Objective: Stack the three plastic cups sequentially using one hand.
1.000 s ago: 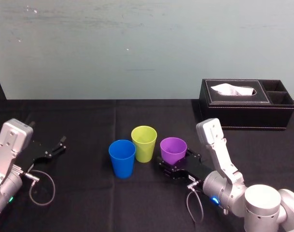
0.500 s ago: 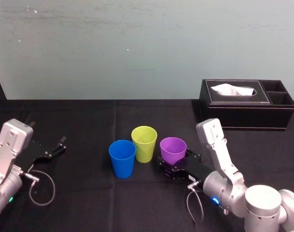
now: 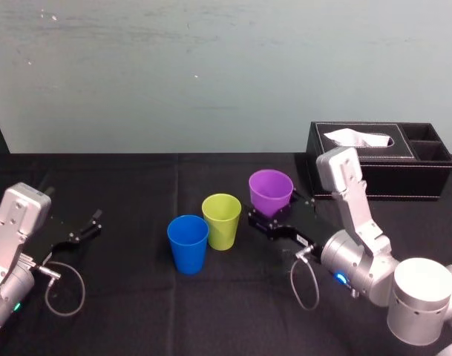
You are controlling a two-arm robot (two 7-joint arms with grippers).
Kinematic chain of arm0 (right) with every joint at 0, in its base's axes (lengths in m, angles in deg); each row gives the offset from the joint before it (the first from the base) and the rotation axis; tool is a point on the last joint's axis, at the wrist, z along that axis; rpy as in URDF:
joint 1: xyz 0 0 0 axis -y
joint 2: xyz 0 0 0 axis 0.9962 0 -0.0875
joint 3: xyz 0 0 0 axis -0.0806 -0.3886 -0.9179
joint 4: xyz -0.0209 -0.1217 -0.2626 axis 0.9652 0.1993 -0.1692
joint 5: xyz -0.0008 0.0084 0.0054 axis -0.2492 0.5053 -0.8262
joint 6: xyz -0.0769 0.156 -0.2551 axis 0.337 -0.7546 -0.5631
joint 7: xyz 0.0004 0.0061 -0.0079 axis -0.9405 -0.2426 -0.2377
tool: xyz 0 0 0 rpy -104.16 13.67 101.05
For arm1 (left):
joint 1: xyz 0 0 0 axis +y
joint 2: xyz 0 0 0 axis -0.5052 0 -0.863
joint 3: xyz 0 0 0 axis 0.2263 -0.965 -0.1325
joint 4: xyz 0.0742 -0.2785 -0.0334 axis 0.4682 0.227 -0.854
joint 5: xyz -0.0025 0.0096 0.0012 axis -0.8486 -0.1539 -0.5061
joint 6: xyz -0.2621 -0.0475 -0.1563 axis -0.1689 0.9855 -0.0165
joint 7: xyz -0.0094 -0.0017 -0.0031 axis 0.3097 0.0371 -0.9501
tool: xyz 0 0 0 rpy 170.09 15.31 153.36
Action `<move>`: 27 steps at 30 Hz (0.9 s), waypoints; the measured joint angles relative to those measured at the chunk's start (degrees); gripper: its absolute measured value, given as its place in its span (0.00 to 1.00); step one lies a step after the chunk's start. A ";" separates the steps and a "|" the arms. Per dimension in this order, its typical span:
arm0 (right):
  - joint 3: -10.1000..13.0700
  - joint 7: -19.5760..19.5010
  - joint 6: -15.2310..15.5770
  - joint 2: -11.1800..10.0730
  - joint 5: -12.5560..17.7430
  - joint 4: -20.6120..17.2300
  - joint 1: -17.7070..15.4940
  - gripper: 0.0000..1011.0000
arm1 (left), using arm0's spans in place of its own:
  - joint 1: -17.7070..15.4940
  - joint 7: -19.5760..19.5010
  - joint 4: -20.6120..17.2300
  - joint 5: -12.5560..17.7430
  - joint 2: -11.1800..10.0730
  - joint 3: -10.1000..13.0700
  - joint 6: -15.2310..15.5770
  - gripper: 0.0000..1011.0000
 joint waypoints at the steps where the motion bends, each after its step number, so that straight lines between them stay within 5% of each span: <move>1: 0.03 0.24 0.03 -0.04 0.17 -0.14 0.17 0.71 | 0.00 0.00 0.00 0.00 0.00 0.00 0.00 0.99; 15: -1.69 5.73 0.34 1.12 5.34 4.00 6.94 0.71 | 0.00 0.00 0.00 0.00 0.00 0.00 0.00 0.99; 27: -5.46 8.14 -0.45 2.59 5.96 10.83 12.77 0.71 | 0.00 0.00 0.00 0.00 0.00 0.00 0.00 0.99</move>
